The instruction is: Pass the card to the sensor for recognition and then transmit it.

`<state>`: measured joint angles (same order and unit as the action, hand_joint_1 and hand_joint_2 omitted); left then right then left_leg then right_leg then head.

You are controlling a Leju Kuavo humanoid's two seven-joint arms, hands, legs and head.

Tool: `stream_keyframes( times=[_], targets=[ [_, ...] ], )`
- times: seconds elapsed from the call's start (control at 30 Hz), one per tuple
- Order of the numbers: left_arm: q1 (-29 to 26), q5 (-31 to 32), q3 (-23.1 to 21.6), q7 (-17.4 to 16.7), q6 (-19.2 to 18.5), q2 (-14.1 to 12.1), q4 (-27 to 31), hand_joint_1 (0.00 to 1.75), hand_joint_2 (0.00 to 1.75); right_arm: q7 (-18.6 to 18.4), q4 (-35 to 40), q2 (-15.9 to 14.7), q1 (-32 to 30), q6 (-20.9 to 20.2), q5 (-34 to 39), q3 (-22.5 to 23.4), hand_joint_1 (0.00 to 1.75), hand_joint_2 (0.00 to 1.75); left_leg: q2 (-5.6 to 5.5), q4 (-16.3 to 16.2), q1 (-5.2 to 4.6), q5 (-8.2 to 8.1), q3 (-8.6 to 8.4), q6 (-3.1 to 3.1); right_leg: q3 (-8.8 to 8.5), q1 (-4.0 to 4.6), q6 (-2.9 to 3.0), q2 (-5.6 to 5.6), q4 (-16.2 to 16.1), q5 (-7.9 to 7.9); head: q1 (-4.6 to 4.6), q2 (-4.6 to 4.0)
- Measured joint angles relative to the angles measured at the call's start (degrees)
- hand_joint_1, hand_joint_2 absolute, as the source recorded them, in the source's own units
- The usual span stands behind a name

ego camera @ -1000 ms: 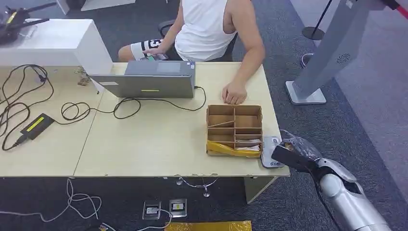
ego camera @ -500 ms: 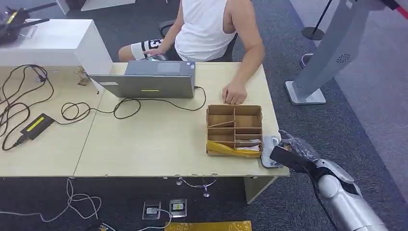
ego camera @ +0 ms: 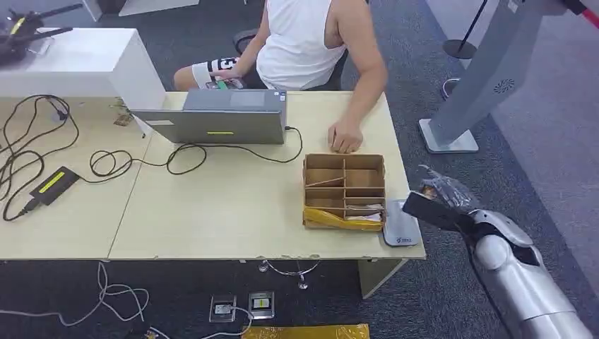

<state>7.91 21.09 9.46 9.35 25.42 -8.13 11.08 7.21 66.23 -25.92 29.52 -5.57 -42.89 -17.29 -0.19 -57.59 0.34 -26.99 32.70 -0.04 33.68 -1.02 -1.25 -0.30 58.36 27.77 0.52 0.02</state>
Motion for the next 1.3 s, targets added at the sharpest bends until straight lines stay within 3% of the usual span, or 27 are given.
stream_keyframes(
  times=[0.33, 0.43, 0.53, 0.67, 0.83, 1.07, 1.1, 1.13, 1.17, 1.2, 1.3],
  targets=[
    [0.0, 0.7, -0.2, 1.4, -0.1, 0.0, 0.0, 0.0, 0.0, 3.2, 1.2, -0.8, 14.1, -0.6, -4.0, 0.4, 1.75, 1.75, 0.0, 0.0, 0.0, 0.0, 0.02, 0.0, 0.0, 0.01, 0.0, -0.01, 0.0, 0.0, 0.0, 0.0],
    [0.2, 1.3, -0.4, 1.4, -0.3, 0.0, 0.0, 0.0, 0.0, 4.6, 0.8, -0.5, 18.7, 0.2, -6.8, -0.4, 1.68, 1.75, -0.01, 0.0, 0.0, 0.0, 0.1, 0.0, 0.04, 0.0, 0.0, -0.01, 0.0, 0.0, -0.02, 0.0],
    [0.8, 2.2, -1.2, 1.3, -0.9, 0.0, 0.1, 0.0, 0.0, 4.8, -2.4, 1.0, 23.9, 3.8, -13.1, -2.4, 1.71, 1.75, -0.01, 0.0, 0.03, 0.02, 0.15, -0.02, 0.02, 0.02, 0.0, -0.02, 0.1, 0.0, 0.02, 0.0],
    [2.3, 3.2, -2.2, 0.2, -1.5, 0.0, 0.3, 0.0, 0.0, 3.2, -12.3, 5.8, 31.7, 10.7, -19.6, -6.4, 1.75, 1.75, -0.09, 0.0, 0.06, 0.09, 0.11, -0.06, 0.05, 0.06, 0.01, -0.1, 0.1, 0.0, 0.0, 0.0],
    [2.8, 3.9, -3.5, -0.3, -2.1, 0.1, 0.4, 0.0, 0.0, 1.3, -21.9, 9.5, 35.4, 12.7, -20.7, -9.5, 1.75, 1.75, -0.28, 0.0, 0.07, 0.15, 0.14, -0.08, 0.04, 0.08, 0.01, -0.29, 0.1, 0.0, 0.02, 0.0],
    [3.2, 4.4, -4.9, -0.6, -2.8, 0.1, 0.7, 0.0, 0.0, 0.1, -30.3, 12.0, 36.4, 13.8, -20.4, -11.4, 1.75, 1.75, -0.29, 0.0, 0.07, 0.14, 0.14, -0.08, 0.04, 0.06, 0.01, -0.3, 0.0, 0.0, 0.02, 0.0],
    [3.2, 4.4, -5.0, -0.7, -2.9, 0.0, 0.7, 0.0, 0.0, 0.0, -31.3, 12.2, 36.4, 13.8, -20.4, -11.5, 1.64, 1.75, -0.29, 0.0, 0.06, 0.14, 0.14, -0.08, 0.04, 0.06, 0.01, -0.3, 0.0, 0.0, 0.0, 0.0],
    [3.2, 4.4, -5.0, -0.8, -3.0, 0.0, 0.8, 0.0, 0.0, -0.1, -32.0, 12.4, 36.5, 13.8, -20.3, -11.7, 0.87, 1.75, -0.29, 0.0, 0.06, 0.14, 0.14, -0.08, 0.04, 0.06, 0.01, -0.29, 0.0, 0.0, 0.02, 0.0],
    [3.2, 4.4, -5.2, -0.8, -3.1, 0.0, 0.8, 0.0, 0.0, -0.2, -32.8, 12.5, 36.5, 13.8, -20.3, -11.8, 0.58, 1.75, -0.29, 0.0, 0.06, 0.14, 0.14, -0.08, 0.04, 0.06, 0.01, -0.29, 0.0, 0.0, -0.02, 0.0],
    [3.2, 4.4, -5.5, -0.8, -3.2, 0.0, 0.8, 0.0, 0.0, -0.3, -33.6, 12.7, 36.6, 13.8, -20.3, -12.0, 0.02, 1.75, -0.28, 0.0, 0.06, 0.14, 0.13, -0.08, 0.04, 0.06, 0.01, -0.28, 0.0, 0.0, 0.02, 0.0],
    [3.2, 4.3, -5.8, -0.8, -3.4, 0.0, 0.8, 0.0, 0.0, -0.3, -34.9, 12.9, 36.6, 13.8, -20.1, -12.3, 0.0, 1.75, -0.28, 0.0, 0.06, 0.14, 0.12, -0.08, 0.04, 0.06, 0.01, -0.27, 0.0, 0.0, 0.0, 0.0]
  ],
)
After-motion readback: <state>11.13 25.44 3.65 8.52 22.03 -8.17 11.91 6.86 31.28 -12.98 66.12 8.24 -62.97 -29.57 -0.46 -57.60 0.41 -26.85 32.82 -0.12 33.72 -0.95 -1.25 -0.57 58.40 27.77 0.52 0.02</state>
